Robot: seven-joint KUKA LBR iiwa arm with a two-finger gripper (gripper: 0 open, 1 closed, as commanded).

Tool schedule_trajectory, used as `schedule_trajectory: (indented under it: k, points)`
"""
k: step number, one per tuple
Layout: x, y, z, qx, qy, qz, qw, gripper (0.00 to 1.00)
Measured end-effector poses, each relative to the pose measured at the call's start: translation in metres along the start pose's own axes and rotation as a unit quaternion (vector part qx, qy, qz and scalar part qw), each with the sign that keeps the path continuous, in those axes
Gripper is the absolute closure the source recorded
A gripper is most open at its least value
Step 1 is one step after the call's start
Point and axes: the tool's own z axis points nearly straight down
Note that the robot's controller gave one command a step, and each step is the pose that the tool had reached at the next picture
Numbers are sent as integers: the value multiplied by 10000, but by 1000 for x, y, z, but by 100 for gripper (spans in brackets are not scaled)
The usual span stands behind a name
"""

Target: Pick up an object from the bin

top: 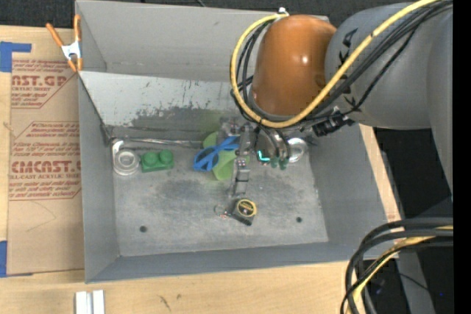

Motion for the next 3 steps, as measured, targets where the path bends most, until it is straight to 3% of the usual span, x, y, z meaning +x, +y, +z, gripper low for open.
schedule_trajectory:
  k: [1,2,3]
  points:
    - [-31,-25,94,4,-24,-478,9989,0]
    - [-38,-20,117,5,-44,-1236,9923,0]
    - [-38,-20,116,-1,-39,-1232,9924,100]
